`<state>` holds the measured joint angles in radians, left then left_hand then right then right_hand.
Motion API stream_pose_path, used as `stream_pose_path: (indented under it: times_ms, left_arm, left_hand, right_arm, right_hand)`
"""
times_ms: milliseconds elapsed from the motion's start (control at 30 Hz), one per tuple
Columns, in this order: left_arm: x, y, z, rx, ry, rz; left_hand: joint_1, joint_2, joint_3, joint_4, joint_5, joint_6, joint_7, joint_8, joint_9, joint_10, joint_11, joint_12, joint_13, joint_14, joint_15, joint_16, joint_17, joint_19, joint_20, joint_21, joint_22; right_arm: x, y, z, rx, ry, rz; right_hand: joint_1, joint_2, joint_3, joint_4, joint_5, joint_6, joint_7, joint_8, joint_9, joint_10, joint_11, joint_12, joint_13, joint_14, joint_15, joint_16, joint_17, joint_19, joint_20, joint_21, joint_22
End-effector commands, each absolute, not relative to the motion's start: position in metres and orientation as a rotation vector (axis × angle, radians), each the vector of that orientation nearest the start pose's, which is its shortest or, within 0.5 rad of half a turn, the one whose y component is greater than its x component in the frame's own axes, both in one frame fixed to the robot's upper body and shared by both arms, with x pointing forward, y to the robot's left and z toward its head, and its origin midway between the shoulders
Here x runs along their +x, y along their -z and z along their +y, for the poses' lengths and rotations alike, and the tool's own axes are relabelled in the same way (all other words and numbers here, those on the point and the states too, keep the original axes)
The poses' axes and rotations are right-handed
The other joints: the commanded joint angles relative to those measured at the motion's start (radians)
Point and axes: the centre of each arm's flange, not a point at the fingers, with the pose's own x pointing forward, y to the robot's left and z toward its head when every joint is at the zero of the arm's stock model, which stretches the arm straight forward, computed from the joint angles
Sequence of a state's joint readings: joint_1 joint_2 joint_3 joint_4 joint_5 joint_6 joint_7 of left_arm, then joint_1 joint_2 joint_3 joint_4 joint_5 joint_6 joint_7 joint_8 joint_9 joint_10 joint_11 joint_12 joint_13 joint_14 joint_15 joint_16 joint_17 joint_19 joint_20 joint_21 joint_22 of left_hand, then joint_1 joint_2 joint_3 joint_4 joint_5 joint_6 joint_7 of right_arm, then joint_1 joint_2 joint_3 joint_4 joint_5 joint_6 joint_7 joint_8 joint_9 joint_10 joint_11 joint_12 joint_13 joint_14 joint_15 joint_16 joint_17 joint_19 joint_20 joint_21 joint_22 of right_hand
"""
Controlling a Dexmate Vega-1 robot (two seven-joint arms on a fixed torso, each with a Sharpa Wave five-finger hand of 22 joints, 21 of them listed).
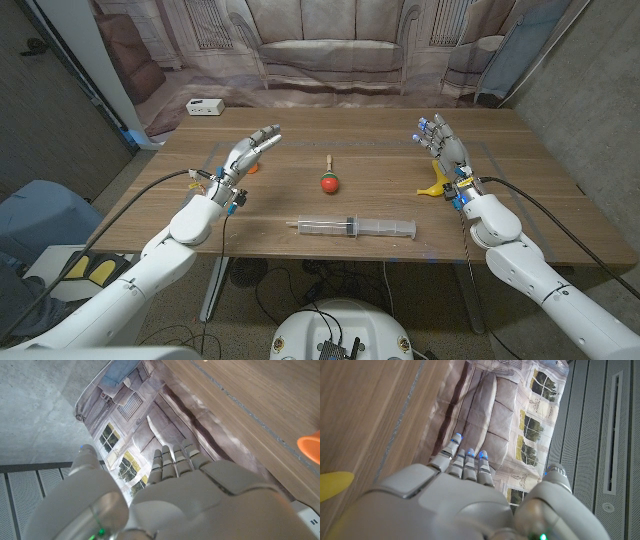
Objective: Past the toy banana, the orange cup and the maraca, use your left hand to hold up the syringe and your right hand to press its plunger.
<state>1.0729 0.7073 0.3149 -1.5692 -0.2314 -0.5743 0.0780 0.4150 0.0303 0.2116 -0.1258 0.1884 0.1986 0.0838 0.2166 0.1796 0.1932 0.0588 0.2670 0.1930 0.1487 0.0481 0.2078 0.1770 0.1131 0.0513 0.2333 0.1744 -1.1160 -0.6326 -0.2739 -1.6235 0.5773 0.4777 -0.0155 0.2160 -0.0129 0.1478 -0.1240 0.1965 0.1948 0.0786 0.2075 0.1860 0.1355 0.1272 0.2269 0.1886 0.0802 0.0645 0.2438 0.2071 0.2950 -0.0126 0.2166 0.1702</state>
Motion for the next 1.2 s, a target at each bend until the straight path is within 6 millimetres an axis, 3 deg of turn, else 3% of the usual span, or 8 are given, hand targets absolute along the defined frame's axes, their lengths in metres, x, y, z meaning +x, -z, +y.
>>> stream_pose_path:
  times_ms: [33,700,1200]
  left_arm:
    - [0.535,0.039,0.279,0.498,0.26,-0.955]
    - [0.504,0.063,0.28,0.562,0.269,-0.938]
    - [0.483,0.065,0.272,0.788,0.201,-0.963]
  left_hand:
    - [0.021,0.005,0.008,-0.011,-0.002,0.016,0.001,0.004,0.001,0.015,0.0,0.005,0.005,0.016,0.0,0.007,0.0,0.018,0.0,0.007,0.003]
    - [0.073,0.012,0.03,-0.033,-0.004,0.038,-0.009,0.001,0.002,0.043,-0.013,0.005,0.005,0.044,-0.009,0.003,-0.001,0.04,0.003,0.002,0.003]
    - [0.097,0.009,0.038,-0.038,-0.005,0.064,-0.012,0.003,0.003,0.065,-0.012,0.006,0.006,0.073,-0.007,0.004,-0.001,0.064,0.006,0.003,0.003]
  right_arm:
    - [0.552,0.032,-0.293,-0.052,-0.246,-0.801]
    - [0.554,0.024,-0.287,-0.08,-0.291,-0.799]
    - [0.547,0.029,-0.29,-0.099,-0.307,-0.802]
  right_hand:
    - [0.003,0.005,0.002,-0.002,0.002,0.006,0.003,0.0,0.003,-0.005,-0.001,-0.005,0.005,-0.005,0.004,-0.002,0.002,0.005,0.001,-0.005,0.003]
    - [0.003,0.006,0.001,-0.001,0.001,0.007,0.004,-0.002,0.003,-0.003,0.003,-0.007,0.006,-0.006,0.008,-0.006,0.003,0.002,0.005,-0.009,0.003]
    - [0.006,0.006,0.001,-0.003,0.001,0.009,0.003,-0.002,0.003,0.004,0.004,-0.007,0.006,-0.004,0.009,-0.009,0.003,0.002,0.007,-0.011,0.002]
